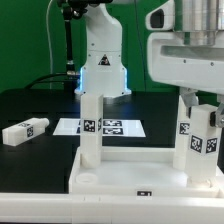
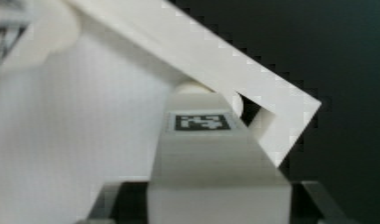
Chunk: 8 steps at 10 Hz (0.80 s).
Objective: Assemble desk
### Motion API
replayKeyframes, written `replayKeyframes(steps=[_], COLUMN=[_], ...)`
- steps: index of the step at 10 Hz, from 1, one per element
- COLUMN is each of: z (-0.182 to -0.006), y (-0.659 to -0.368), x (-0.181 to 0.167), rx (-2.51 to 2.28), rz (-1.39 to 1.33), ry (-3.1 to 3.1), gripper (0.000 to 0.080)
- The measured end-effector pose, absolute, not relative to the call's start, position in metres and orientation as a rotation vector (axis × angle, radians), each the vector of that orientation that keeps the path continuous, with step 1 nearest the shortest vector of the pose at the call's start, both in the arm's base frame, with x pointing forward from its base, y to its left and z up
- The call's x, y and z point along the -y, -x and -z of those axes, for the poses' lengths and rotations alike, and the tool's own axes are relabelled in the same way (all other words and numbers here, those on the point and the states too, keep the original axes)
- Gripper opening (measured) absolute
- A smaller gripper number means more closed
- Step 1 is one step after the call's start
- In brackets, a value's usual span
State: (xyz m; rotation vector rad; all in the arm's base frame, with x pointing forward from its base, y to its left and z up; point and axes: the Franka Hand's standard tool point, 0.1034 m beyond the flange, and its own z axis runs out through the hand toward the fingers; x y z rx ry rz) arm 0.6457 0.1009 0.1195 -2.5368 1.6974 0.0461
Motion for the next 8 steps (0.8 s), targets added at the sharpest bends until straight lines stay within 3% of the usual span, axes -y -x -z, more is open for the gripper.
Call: replayKeyframes(steps=[1, 2, 3, 4, 8], z=[-0.1195, -0.1194, -0.1194, -0.1194, -0.1192], y=[-0.6456, -0.6456, -0.6456, -0.6457, -0.6452], x=[-0.1014, -0.1014, -0.1012, -0.1006, -0.0993], rx=[-1.766, -1.749, -1.698, -1.641, -1.213], rz=[-0.052, -0.051, -0.048, -0.045, -0.018], ry=[2.488, 2.501, 2.534, 2.571, 2.811], gripper=[0.0359, 0.0359, 0.0539, 0.0615, 0.0648])
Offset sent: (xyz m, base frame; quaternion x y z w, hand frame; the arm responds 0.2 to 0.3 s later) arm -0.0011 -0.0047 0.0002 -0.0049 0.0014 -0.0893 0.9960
